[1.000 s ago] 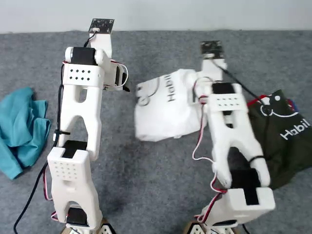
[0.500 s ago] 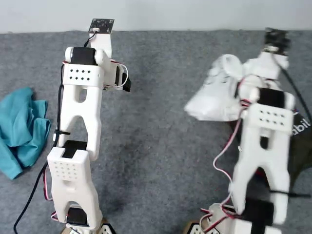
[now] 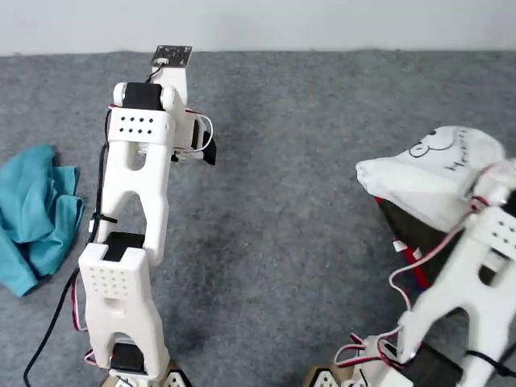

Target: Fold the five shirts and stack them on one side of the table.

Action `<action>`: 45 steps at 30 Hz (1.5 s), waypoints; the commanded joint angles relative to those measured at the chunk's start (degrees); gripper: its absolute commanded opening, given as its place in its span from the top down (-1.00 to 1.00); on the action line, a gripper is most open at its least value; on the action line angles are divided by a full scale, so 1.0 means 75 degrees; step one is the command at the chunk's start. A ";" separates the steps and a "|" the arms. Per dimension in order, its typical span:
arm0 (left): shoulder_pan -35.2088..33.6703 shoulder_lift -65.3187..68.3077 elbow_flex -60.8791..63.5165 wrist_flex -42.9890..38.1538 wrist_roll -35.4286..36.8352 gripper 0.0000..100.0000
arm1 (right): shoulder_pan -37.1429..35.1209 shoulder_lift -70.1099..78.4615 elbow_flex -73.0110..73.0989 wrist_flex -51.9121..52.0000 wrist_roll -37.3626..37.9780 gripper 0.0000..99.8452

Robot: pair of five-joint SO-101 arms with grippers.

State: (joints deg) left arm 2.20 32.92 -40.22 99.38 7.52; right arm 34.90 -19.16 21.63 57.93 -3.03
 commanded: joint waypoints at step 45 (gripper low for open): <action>-0.0012 -0.0481 -0.0041 0.0152 0.0012 0.51 | 0.2983 -0.1401 0.1594 0.0545 0.0633 0.62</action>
State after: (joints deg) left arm 2.20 32.92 -40.22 99.38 7.52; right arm 55.74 -23.91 36.04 60.22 2.51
